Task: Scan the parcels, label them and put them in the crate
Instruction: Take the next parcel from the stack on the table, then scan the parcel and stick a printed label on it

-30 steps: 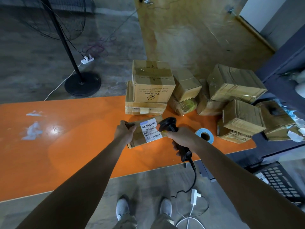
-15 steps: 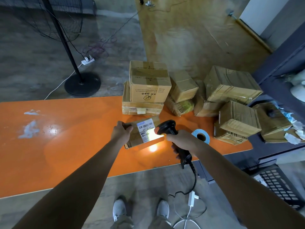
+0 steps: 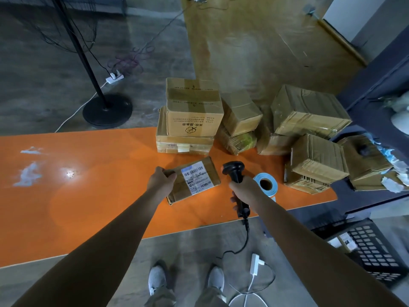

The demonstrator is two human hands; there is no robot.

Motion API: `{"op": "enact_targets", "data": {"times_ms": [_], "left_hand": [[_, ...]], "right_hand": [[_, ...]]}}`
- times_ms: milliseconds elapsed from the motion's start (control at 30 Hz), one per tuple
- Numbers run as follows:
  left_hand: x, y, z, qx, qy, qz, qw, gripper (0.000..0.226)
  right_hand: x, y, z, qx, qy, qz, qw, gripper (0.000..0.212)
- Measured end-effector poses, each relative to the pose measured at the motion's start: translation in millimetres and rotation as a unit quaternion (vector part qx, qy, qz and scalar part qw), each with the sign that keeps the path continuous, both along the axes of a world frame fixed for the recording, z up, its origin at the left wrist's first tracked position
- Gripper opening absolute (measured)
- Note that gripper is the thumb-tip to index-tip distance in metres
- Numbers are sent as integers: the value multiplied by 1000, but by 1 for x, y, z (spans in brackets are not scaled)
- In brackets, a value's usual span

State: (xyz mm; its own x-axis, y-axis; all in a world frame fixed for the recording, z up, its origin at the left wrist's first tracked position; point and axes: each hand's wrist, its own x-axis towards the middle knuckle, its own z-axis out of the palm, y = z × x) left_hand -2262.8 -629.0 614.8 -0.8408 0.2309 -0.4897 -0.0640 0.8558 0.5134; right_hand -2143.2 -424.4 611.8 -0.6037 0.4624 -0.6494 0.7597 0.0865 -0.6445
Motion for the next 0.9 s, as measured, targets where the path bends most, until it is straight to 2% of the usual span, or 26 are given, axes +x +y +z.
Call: {"op": "enact_targets", "data": {"times_ms": [133, 267, 367, 467, 567, 700, 800, 900], "left_hand": [[-7, 13, -22, -7, 19, 11, 1000, 57], [-5, 23, -32, -41, 53, -24, 997, 70], [2, 29, -34, -85, 116, -79, 986, 71], [11, 36, -33, -93, 183, -153, 967, 72], [19, 47, -34, -95, 203, -204, 953, 71], [29, 61, -34, -73, 192, -221, 953, 72], [36, 78, -36, -50, 174, -234, 955, 70], [54, 108, -36, 62, 33, -186, 980, 63]], "right_hand": [[-1, 15, -18, 27, -19, -1, 999, 7], [-3, 22, -33, 64, -42, 24, 997, 19], [-5, 24, -39, 79, -42, 41, 995, 23], [-8, 26, -46, 94, -51, 54, 993, 30], [-10, 29, -53, 117, -58, 76, 989, 42], [-9, 33, -54, 149, -65, 113, 980, 48], [-3, 38, -48, 167, -34, 125, 977, 40], [6, 50, -36, 209, 9, 121, 970, 32]]}}
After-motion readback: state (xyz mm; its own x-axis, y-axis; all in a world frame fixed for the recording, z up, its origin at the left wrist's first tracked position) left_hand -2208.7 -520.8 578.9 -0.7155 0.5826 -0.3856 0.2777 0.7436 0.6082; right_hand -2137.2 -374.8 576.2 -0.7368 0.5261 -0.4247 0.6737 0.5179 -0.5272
